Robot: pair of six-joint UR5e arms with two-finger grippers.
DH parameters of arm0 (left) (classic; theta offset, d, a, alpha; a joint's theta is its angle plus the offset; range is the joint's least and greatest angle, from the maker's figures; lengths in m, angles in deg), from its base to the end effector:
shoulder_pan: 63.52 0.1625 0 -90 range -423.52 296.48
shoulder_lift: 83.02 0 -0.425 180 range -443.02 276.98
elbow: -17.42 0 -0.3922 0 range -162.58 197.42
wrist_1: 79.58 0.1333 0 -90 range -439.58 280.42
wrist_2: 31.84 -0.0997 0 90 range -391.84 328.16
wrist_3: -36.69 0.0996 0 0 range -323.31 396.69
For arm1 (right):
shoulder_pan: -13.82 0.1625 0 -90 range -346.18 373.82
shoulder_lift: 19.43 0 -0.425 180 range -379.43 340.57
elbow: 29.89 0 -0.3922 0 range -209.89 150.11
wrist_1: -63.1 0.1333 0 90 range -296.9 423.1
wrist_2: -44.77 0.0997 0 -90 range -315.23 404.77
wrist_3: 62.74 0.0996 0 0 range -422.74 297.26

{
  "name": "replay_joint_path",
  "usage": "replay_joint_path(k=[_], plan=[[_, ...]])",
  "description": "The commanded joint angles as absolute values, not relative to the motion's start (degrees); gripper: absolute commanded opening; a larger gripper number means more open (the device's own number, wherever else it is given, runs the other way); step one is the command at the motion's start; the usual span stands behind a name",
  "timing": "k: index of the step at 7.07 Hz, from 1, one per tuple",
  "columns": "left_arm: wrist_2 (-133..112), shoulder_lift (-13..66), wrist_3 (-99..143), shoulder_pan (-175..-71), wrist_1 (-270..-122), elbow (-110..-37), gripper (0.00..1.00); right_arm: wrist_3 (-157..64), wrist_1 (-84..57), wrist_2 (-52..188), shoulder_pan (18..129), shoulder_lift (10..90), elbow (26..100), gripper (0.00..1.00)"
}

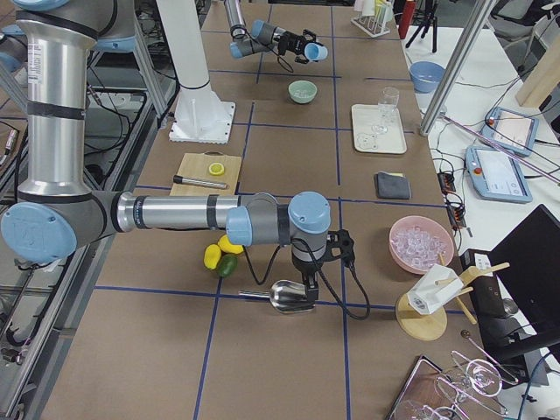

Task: Pour ice into bowl

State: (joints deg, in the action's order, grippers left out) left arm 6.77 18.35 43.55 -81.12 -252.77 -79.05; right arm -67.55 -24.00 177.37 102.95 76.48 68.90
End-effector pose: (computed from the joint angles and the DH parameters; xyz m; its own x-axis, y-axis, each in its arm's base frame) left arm 0.4119 -0.3521 0.3493 0.9350 0.3534 -0.0312 0.0712 -0.1008 0.9924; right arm 0.0590 -0.4555 0.6284 0.7311 -0.1625 0.6626 0.0767 0.9846 0.1568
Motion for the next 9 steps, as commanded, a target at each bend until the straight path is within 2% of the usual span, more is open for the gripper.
replay_joint_path(k=[1,4,9], plan=[[10.8,18.9,15.7,-81.3,-252.1,-80.0,0.0,-67.7,-24.0,177.3,103.0,76.5,69.0,1.0],[11.1,16.8,-5.8,-82.9,-245.5,-80.0,0.0,-67.6,-24.0,177.4,103.2,77.9,71.0,1.0],[22.6,-4.0,-12.5,-92.7,-246.2,-79.6,0.0,-67.6,-23.9,177.3,103.4,79.6,72.4,1.0]])
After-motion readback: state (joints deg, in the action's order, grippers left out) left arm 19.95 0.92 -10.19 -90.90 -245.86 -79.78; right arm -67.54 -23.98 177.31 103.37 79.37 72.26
